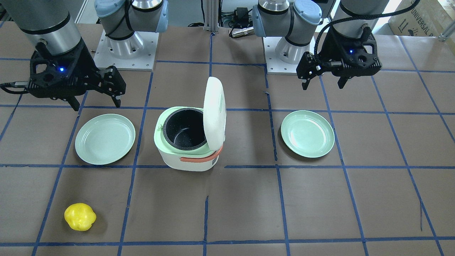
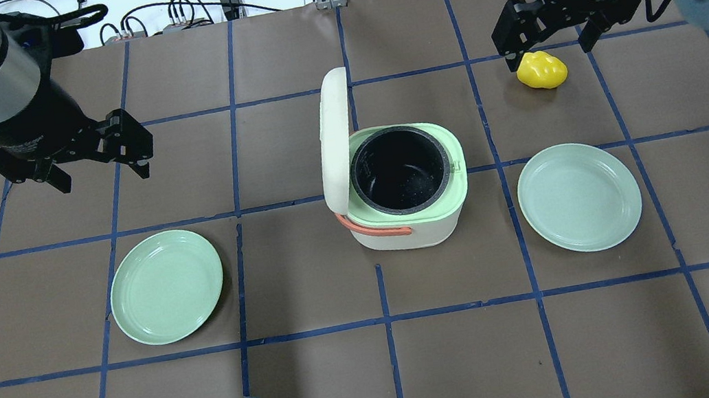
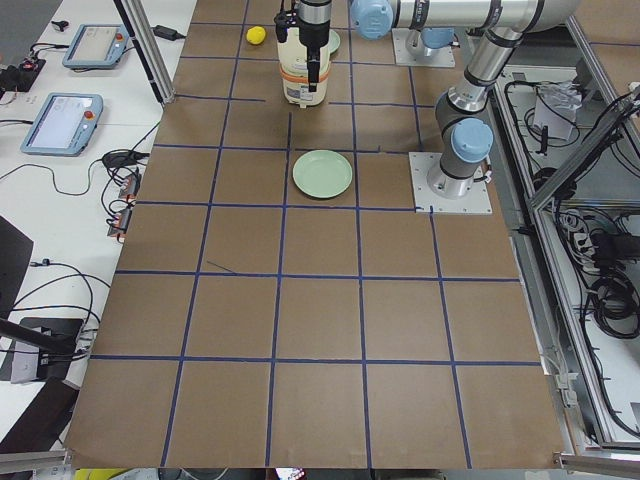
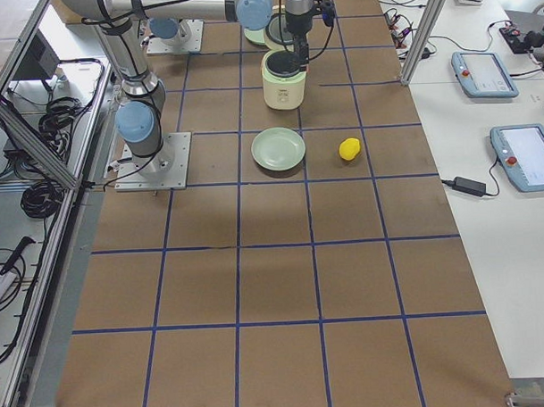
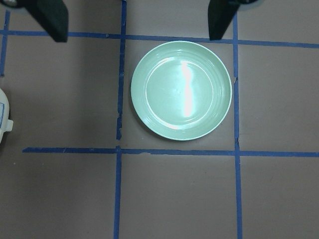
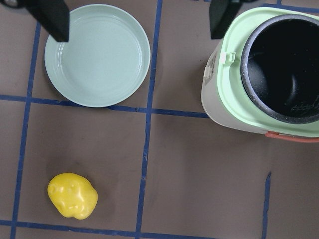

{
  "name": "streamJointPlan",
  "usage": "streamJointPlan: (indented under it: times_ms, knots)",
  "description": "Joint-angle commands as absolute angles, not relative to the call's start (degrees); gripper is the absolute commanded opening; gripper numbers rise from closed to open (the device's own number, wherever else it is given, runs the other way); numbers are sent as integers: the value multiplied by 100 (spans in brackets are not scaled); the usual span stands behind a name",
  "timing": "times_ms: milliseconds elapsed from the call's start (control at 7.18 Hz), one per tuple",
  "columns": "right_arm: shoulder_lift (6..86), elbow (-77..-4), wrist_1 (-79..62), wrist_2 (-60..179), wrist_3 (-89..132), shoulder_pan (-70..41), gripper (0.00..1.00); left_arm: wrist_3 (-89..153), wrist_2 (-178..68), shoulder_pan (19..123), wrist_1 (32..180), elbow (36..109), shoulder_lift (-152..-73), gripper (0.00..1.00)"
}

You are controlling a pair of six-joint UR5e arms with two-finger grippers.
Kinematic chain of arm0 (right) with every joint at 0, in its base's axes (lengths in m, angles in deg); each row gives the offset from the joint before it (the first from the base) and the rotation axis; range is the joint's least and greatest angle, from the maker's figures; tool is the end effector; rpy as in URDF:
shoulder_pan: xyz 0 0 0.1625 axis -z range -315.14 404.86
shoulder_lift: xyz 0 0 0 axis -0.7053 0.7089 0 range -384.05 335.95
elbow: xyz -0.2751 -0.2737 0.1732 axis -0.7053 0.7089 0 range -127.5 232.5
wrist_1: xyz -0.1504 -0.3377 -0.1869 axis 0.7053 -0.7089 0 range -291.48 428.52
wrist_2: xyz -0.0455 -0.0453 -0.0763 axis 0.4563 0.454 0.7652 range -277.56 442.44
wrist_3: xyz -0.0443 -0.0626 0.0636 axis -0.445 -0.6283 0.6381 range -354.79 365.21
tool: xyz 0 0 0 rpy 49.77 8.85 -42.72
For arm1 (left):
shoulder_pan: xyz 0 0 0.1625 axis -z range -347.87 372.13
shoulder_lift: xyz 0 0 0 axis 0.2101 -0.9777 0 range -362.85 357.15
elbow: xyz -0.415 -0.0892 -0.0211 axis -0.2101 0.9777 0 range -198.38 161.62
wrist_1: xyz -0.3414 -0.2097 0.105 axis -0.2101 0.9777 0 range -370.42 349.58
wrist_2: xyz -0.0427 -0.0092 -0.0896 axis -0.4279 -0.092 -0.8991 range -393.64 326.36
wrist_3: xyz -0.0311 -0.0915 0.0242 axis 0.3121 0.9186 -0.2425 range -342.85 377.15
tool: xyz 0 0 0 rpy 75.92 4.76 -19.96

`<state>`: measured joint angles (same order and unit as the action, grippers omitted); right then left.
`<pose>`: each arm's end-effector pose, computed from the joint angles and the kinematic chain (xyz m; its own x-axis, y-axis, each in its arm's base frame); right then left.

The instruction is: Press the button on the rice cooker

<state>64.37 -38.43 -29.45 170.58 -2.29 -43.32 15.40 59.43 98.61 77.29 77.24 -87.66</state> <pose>0.1202 -0.5163 0.4804 -0.9947 -0.1014 -0.0196 -0.0990 0.9902 -0.0985 -0.0997 -0.4635 0.4866 -0.9980 -0.0324 -0.0546 -0.0308 0.9991 -0.0308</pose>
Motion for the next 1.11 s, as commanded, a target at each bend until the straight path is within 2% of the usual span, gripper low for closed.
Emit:
streamJointPlan:
  times_ms: [0, 975]
  knots:
    - [6455, -3847, -2982, 17068, -226, -4339, 100, 1540, 5943, 9861, 7729, 7724, -8766, 100]
    - [6446, -3864, -2692, 17007, -244, -4356, 100, 1540, 5943, 9861, 7729, 7724, -8766, 100]
